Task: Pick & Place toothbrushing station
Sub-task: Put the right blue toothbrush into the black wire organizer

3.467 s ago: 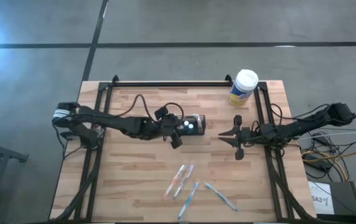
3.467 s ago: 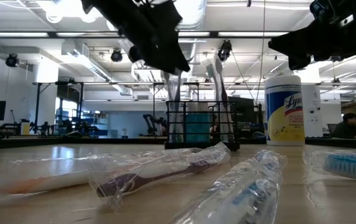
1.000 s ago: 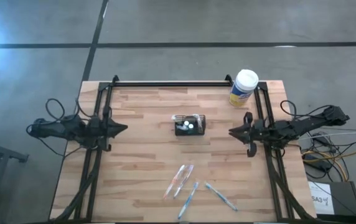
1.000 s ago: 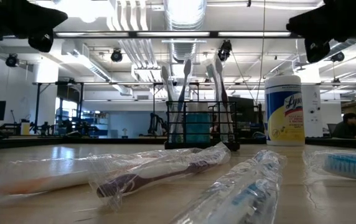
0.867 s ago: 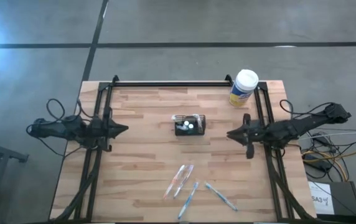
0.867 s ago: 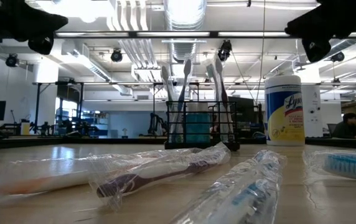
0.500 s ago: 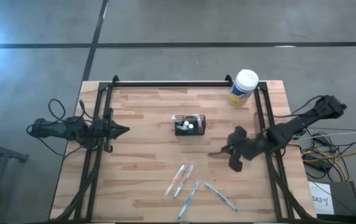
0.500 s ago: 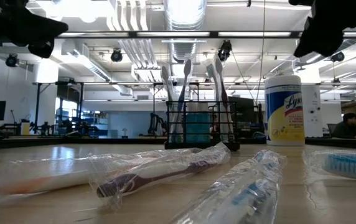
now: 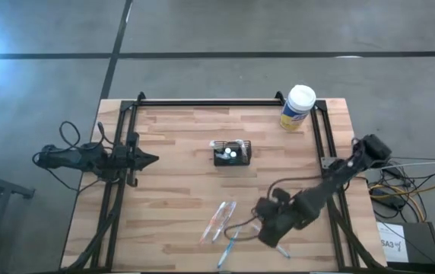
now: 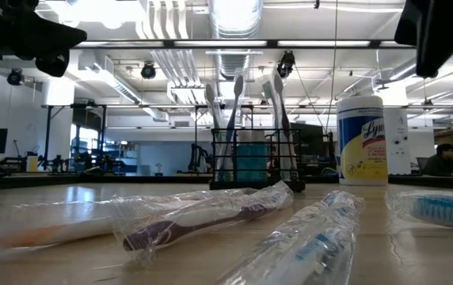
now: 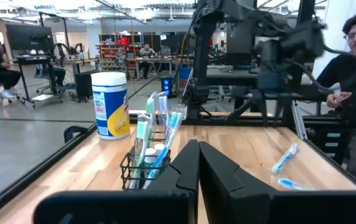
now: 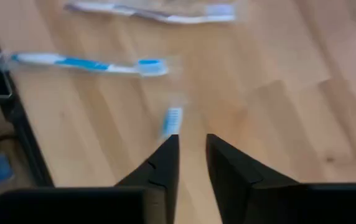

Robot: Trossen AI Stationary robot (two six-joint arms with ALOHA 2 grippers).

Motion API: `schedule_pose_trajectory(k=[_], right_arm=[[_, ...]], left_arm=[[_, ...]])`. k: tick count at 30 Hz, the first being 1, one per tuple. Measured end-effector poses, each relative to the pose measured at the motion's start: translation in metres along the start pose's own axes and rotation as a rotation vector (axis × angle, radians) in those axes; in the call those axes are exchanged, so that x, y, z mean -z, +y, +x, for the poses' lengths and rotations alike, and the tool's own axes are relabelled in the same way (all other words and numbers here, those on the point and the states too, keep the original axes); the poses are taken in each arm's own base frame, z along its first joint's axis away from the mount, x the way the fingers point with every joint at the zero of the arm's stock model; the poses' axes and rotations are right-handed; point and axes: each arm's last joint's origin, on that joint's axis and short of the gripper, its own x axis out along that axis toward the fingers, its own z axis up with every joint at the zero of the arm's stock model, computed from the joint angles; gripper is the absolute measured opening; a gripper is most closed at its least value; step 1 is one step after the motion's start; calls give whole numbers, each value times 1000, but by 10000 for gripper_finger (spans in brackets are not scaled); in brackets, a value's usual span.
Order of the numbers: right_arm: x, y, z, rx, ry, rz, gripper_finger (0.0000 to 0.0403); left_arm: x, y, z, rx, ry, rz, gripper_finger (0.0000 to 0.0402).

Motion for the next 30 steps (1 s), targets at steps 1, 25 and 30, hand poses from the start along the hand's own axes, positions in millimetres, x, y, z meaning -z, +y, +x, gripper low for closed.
schedule_pose_trajectory(k=[1,25,30], right_arm=[[0,6,3,1,6,-7,83],[32,29,71,58,239,148,203],[37,28,87,88,266,135,203]], left_arm=[[0,0,0,2,0,-5,8],[2,0,1,3,21,-47,16],[3,0,1,2,27,-45,16]])
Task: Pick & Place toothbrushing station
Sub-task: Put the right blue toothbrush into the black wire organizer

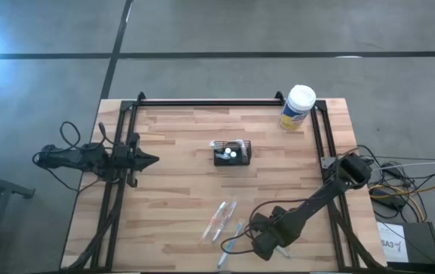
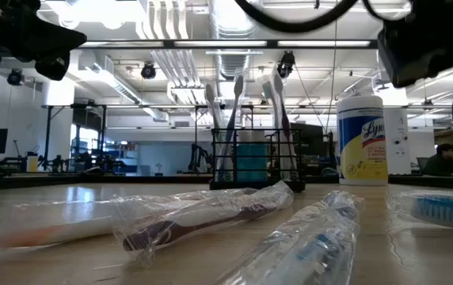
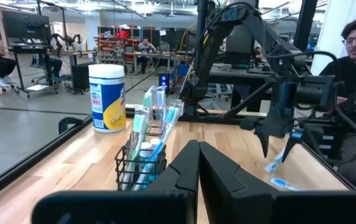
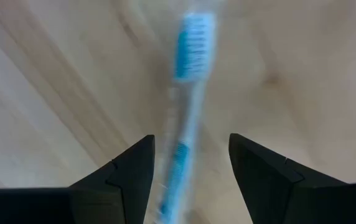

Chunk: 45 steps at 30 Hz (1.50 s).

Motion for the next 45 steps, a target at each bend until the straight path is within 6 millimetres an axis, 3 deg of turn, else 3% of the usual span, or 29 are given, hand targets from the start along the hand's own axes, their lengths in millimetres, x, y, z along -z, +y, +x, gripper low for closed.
schedule_pose_trajectory(k=[5,10,13,20,27,38,45], right_arm=[[-1,3,15,12,32,-40,203],[-3,2,18,19,40,-73,196],[-4,0,16,23,44,-92,161],[-5,-4,10,40,44,-133,30],[-8,-7,0,54,-35,-183,14],[-9,-14,-83,-41,-441,-276,9],[-6,-36,-146,-51,-723,-401,8]], left_arm=[[1,0,1,0,12,6,16],[2,0,2,-2,22,8,16],[2,-1,3,-1,25,7,16],[2,-1,3,-2,24,4,16],[2,-1,3,-2,25,3,16],[2,-1,3,-3,24,5,16],[2,0,3,-8,24,12,16]])
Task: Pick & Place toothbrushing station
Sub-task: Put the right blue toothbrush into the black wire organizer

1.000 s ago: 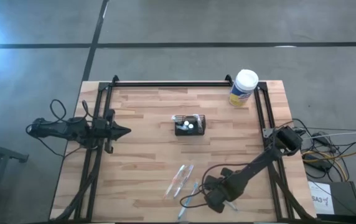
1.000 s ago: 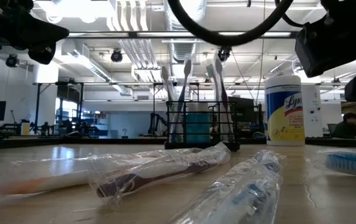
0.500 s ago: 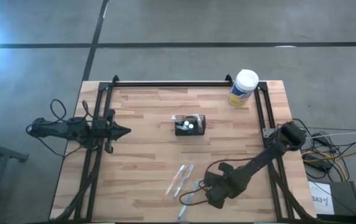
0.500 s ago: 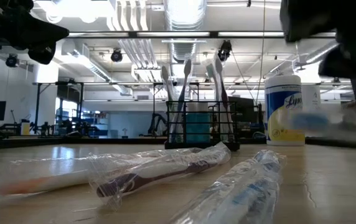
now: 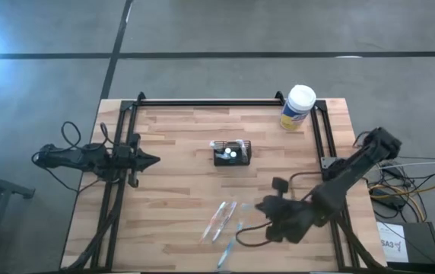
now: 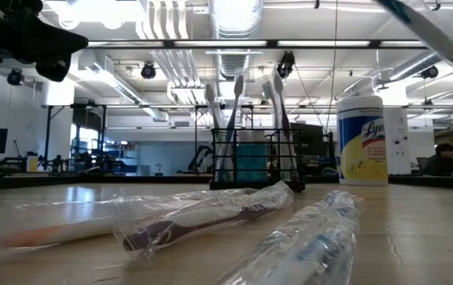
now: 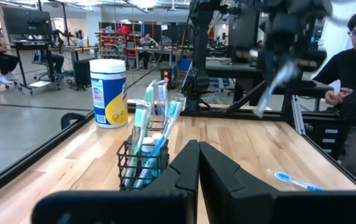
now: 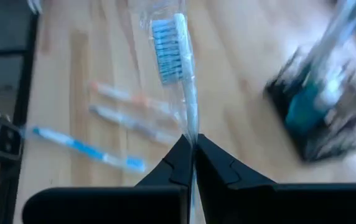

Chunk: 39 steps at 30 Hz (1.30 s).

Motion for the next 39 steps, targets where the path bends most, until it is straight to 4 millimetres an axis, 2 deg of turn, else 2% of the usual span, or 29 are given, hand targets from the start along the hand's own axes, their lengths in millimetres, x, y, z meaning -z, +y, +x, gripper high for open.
schedule_pose_trajectory(k=[7,12,18,26,33,39], right_arm=[[-11,-32,-43,-90,-293,-195,8],[2,-71,-52,-195,-498,-199,8],[35,-114,-50,-236,-676,-155,8],[72,-148,-51,-266,-846,-129,8],[103,-159,-38,-233,-852,-197,8],[120,-163,-28,-235,-879,-183,8]], left_arm=[[0,0,0,-3,-1,-5,15],[-3,1,0,-34,-28,-13,8],[-3,2,0,-82,-33,-22,10],[-3,3,0,-121,-37,-44,13],[-3,4,0,-134,-41,-60,8],[-3,4,0,-135,-42,-57,11]])
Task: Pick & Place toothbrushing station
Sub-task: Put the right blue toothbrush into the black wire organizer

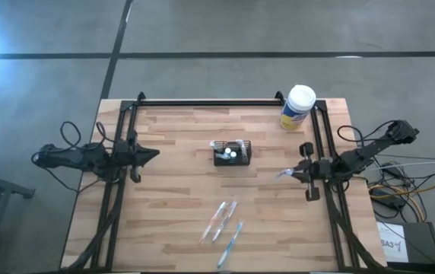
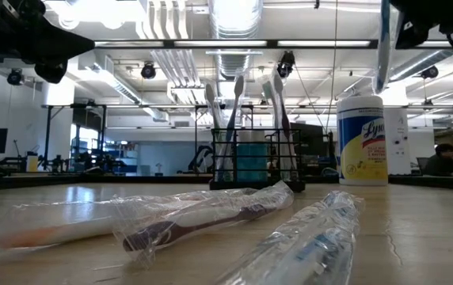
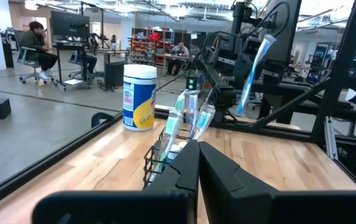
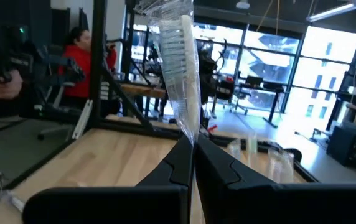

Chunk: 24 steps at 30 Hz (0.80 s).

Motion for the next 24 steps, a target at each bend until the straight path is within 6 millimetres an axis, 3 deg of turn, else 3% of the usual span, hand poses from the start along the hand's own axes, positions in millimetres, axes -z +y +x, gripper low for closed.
schedule_pose_trajectory(k=[10,15,24], right_arm=[[30,1,-8,22,-99,-33,8],[11,-5,-5,78,-172,-79,8],[-36,-23,20,172,-73,-153,8]], left_arm=[[0,0,0,-12,-2,-10,12],[0,0,0,-17,-2,-11,10],[0,3,0,-93,-9,5,11]])
